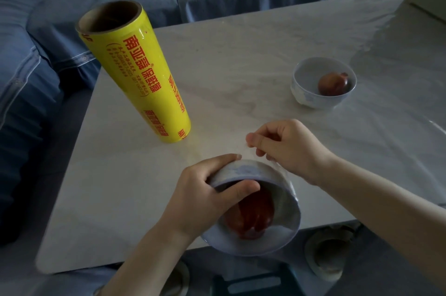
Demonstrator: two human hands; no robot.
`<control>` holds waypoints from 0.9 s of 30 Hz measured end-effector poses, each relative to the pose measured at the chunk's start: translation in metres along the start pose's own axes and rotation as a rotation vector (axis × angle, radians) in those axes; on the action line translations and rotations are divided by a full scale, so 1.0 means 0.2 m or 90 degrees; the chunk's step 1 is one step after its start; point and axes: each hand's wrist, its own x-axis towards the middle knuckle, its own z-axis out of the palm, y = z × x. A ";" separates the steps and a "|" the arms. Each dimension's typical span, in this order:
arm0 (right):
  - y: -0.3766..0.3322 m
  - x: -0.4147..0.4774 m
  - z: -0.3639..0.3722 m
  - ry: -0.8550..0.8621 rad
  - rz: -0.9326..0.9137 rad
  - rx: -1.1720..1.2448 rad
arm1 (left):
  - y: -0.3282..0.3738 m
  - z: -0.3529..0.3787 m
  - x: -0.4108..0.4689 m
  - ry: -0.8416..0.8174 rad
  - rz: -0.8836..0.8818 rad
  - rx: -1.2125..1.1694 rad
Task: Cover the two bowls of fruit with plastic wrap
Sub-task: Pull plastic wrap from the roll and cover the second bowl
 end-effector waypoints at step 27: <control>0.04 -0.09 -0.03 -0.252 -0.108 -0.128 | -0.06 0.01 0.02 0.070 0.000 -0.025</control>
